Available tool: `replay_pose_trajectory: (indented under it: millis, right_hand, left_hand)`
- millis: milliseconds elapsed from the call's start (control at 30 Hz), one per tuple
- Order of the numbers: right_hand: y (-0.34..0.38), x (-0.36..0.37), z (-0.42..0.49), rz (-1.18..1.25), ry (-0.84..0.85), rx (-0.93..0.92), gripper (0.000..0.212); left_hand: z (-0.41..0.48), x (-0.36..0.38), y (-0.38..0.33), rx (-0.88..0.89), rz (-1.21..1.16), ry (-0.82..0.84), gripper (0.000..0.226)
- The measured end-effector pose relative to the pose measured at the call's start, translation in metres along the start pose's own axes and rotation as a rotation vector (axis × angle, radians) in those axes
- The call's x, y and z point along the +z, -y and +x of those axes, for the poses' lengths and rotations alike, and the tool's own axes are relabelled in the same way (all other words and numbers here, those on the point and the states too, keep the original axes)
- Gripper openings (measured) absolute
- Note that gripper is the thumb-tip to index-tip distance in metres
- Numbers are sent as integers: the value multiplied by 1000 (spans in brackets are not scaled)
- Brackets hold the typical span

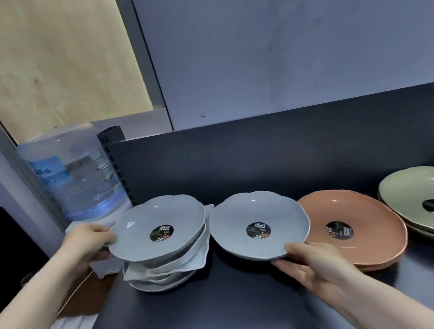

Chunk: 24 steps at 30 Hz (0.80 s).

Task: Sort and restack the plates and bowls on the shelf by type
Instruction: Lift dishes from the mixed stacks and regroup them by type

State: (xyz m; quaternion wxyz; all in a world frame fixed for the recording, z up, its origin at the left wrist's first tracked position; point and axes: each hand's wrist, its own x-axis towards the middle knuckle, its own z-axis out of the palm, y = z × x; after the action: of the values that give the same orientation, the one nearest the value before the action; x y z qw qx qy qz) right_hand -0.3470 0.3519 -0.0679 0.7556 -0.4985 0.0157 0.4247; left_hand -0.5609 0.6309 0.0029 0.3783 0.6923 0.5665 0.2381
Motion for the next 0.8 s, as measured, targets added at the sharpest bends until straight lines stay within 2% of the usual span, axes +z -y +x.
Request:
replay_pose_trajectory:
  millis: [167,333,600,733,800]
  right_hand:
    - [-19,10,-2,66,-70,-9,22]
    - [-23,14,-9,21,-63,0,17]
    - [14,-3,-25,-131,11,-149,11]
    - [35,-12,-38,-111,67,-158,9]
    - [45,-19,-44,-89,90,-144,8]
  left_hand:
    - [-6,-2,-14,7,-215,92,9]
    - [-19,9,-30,79,-235,171,12]
    - [-49,55,-66,166,-320,289,10]
    - [-68,91,-86,194,-341,348,10]
    - [-74,105,-92,214,-328,328,12]
